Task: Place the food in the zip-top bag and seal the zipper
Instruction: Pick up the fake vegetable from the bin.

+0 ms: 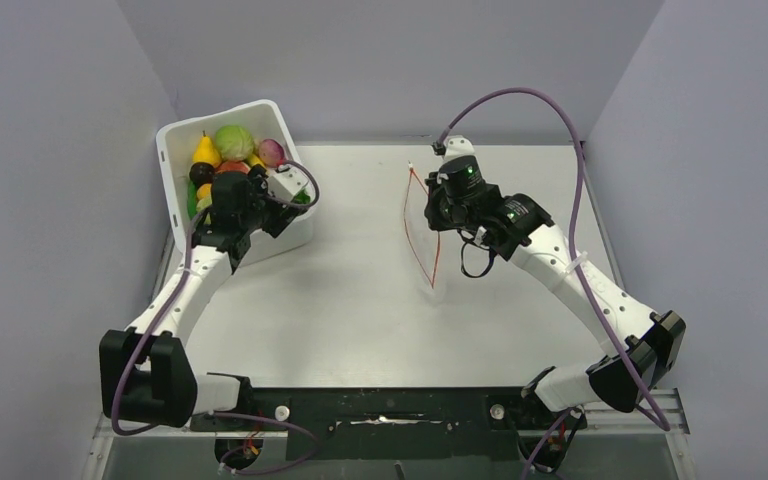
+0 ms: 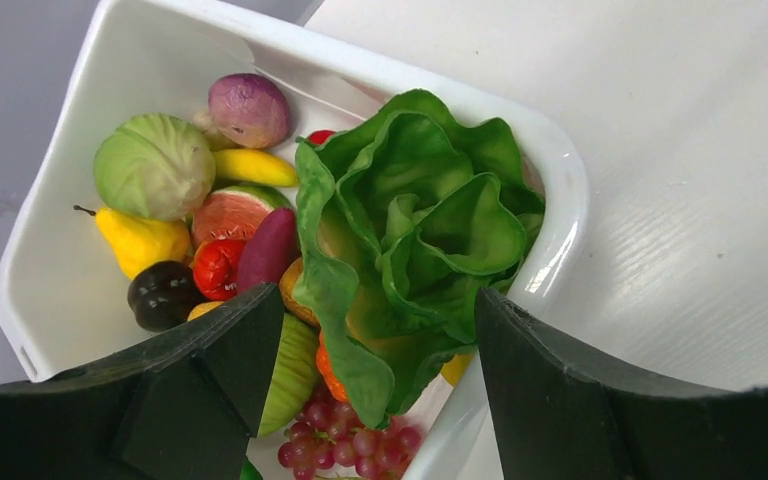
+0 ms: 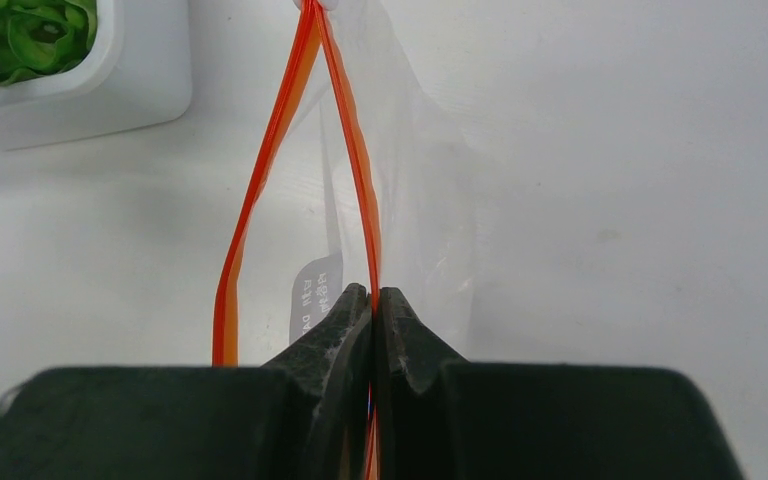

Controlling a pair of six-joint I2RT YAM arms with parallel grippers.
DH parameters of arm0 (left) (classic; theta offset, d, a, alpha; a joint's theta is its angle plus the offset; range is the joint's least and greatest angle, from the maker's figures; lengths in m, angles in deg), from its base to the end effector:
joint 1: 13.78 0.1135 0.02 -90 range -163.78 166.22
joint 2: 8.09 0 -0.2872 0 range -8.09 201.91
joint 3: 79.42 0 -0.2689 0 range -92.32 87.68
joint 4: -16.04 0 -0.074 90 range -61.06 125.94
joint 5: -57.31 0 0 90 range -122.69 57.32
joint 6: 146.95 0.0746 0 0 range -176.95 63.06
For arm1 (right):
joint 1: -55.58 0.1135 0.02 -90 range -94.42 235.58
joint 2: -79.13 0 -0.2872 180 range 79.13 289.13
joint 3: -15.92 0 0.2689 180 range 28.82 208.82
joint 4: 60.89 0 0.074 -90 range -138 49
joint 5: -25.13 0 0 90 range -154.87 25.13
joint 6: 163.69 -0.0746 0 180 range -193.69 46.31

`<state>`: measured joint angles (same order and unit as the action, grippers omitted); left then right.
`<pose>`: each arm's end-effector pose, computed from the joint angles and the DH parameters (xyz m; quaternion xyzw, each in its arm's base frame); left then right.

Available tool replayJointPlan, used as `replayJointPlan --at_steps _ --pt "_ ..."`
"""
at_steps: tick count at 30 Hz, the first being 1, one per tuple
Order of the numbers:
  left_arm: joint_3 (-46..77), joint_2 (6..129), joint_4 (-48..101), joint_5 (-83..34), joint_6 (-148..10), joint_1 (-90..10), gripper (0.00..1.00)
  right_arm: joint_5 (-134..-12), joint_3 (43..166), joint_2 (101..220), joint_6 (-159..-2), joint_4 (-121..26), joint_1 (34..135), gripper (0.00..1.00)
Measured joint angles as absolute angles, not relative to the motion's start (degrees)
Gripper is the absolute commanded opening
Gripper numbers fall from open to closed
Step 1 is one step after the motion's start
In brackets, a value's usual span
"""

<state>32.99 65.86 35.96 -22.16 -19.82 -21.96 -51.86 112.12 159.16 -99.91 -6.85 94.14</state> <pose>0.3346 -0.0619 0.2945 0.3705 0.7618 0.0559 0.5284 0.2797 0.2015 0.3812 -0.0464 0.8927 0.1479 0.4232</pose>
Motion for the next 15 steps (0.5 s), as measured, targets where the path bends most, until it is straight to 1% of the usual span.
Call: replayJointPlan --at_steps 8,10,12,15 --pt "32.59 71.04 34.00 -23.58 -19.23 -21.81 0.70 -51.79 112.12 159.16 -100.08 -6.89 94.69 0.00" --pt "32.59 71.92 33.23 -23.56 -19.19 -21.81 0.66 -51.79 112.12 159.16 -100.08 -6.89 94.69 0.00" --pt "32.59 72.64 32.60 -23.56 -19.14 -21.81 0.58 -51.81 112.12 159.16 -100.08 -6.96 94.69 0.00" --pt "32.59 73.23 32.53 -23.41 -18.97 -21.77 0.31 -51.79 112.12 159.16 -100.08 -7.22 94.69 0.00"
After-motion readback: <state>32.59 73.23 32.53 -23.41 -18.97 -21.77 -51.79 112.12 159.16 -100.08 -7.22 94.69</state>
